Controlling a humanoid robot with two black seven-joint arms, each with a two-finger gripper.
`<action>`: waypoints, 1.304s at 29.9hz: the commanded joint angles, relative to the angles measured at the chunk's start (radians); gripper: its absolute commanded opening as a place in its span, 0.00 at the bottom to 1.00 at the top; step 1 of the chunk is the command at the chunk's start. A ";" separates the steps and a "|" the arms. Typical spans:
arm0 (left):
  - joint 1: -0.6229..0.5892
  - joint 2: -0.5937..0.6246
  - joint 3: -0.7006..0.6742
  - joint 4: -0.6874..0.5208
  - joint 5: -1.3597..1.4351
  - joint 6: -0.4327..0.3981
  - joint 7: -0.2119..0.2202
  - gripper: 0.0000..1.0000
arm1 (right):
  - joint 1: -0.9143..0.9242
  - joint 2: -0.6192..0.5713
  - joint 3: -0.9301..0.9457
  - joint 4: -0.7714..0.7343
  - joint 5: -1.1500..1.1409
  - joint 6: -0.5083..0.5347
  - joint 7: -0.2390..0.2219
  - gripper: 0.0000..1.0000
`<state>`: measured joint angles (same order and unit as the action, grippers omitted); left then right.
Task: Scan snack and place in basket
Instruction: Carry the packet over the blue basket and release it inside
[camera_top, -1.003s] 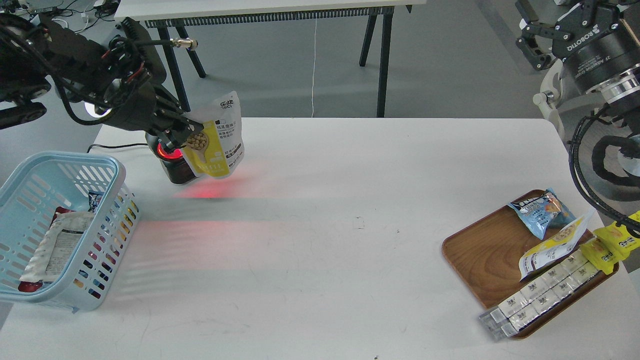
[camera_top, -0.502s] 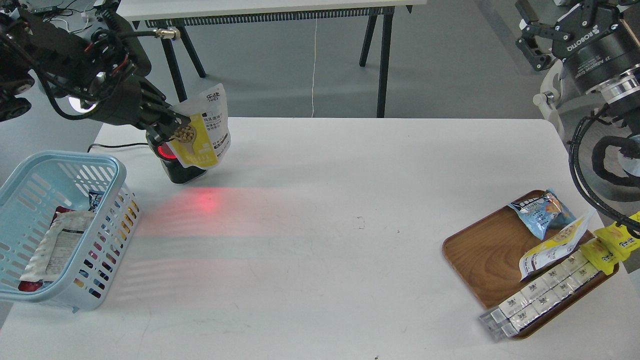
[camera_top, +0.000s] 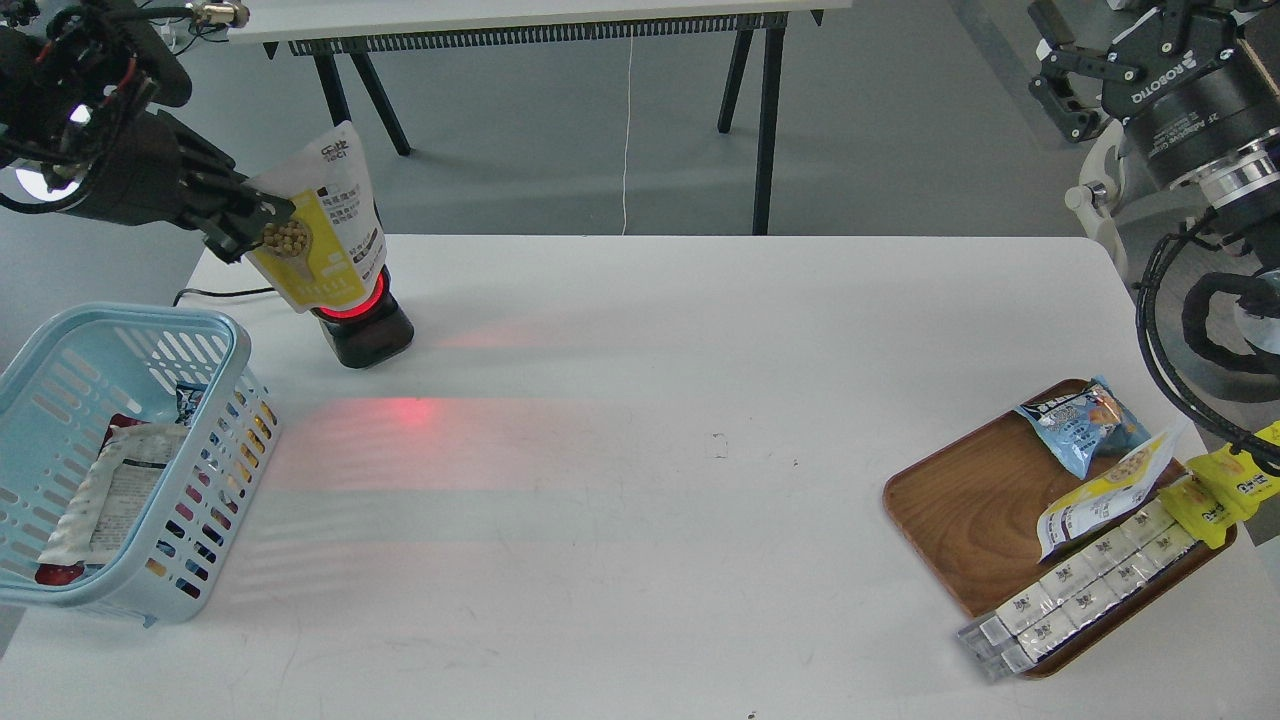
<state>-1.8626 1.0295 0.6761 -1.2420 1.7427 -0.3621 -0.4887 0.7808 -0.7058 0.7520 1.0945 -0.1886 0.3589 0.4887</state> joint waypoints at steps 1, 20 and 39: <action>-0.021 0.119 -0.009 -0.039 0.000 -0.021 0.000 0.00 | -0.001 0.011 -0.002 -0.004 -0.002 0.000 0.000 0.97; -0.030 0.570 -0.006 -0.257 0.149 -0.080 0.000 0.00 | 0.003 0.057 -0.005 -0.012 -0.002 0.021 0.000 0.97; 0.100 0.618 0.014 -0.260 0.170 -0.067 0.000 0.08 | 0.003 0.055 -0.005 -0.008 -0.002 0.021 0.000 0.97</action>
<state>-1.7760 1.6527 0.6819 -1.4986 1.9145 -0.4295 -0.4886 0.7854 -0.6504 0.7472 1.0860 -0.1903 0.3805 0.4887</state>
